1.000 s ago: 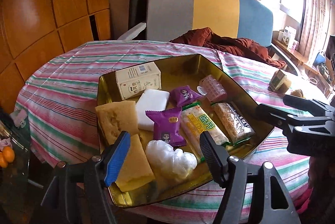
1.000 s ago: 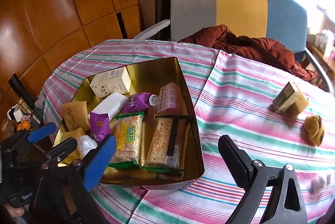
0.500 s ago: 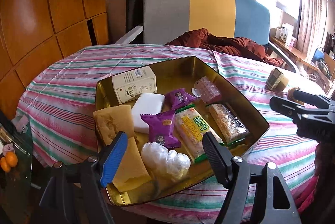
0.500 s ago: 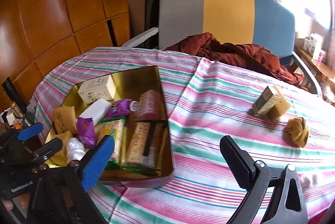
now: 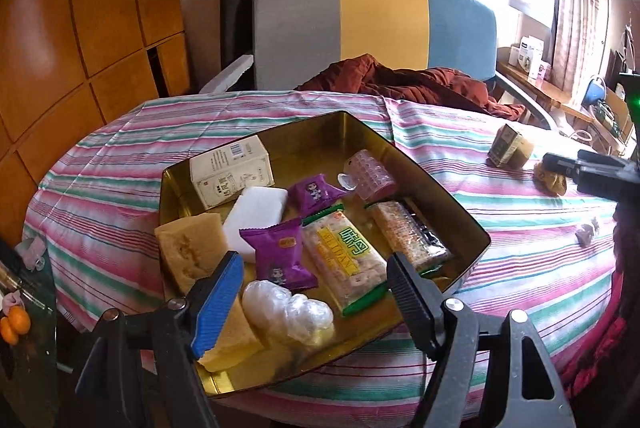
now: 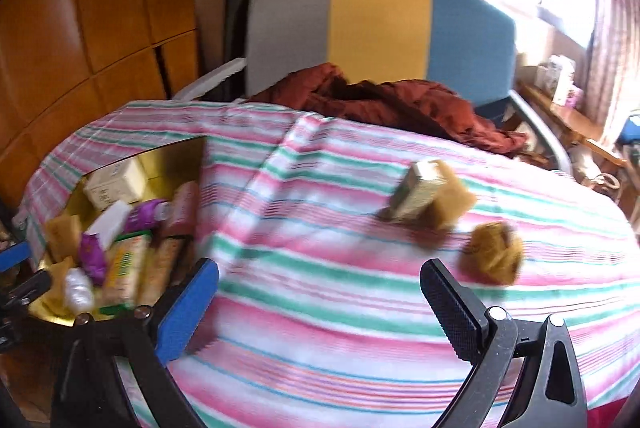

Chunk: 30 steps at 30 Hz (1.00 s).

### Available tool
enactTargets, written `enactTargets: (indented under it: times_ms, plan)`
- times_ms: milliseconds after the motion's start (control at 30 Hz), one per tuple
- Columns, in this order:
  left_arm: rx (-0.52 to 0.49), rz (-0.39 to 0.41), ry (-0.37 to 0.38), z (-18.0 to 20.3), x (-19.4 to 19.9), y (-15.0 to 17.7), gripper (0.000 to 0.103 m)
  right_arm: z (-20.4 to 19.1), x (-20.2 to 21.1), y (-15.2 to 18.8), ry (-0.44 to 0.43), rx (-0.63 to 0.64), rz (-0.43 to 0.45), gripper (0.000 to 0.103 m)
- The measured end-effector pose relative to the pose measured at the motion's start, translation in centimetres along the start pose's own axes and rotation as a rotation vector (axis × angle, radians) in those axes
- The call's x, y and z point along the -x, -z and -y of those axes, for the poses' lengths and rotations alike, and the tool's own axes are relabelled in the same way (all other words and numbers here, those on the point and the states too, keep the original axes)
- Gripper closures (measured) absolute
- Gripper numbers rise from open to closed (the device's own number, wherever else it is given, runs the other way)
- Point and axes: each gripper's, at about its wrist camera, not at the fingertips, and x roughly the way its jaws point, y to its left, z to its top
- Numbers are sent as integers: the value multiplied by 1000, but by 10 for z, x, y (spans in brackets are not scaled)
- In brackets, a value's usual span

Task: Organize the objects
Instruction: 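Move both grippers back from the tray toward the remaining items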

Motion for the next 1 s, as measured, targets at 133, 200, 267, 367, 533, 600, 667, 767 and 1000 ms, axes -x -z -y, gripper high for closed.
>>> enactTargets:
  times_ms: [133, 200, 267, 367, 533, 600, 667, 767, 1000]
  plan:
    - [-7, -9, 8, 3, -2, -2, 28, 35, 0, -7, 85, 1, 18, 2]
    - [-16, -13, 9, 7, -3, -3, 28, 58, -2, -10, 134, -8, 25, 2]
    - [-33, -13, 9, 12, -4, -5, 28, 82, -5, -12, 185, -30, 32, 2]
    - [-62, -9, 7, 21, -5, -8, 27, 114, -9, -11, 232, -88, 39, 2]
    - [-103, 4, 21, 37, -8, -17, 27, 157, -19, 2, 225, -264, -14, 1]
    - [-114, 3, 42, 46, -11, -21, 27, 167, -17, 3, 205, -317, -9, 0]
    - [-120, -5, 67, 56, -15, -25, 27, 176, -16, 5, 209, -361, -15, 0]
    - [-133, -19, 106, 72, -21, -32, 27, 191, -14, 9, 192, -443, -21, 0]
    - [-199, -28, 186, 118, -32, -47, 27, 219, -8, 19, 186, -605, -16, 0]
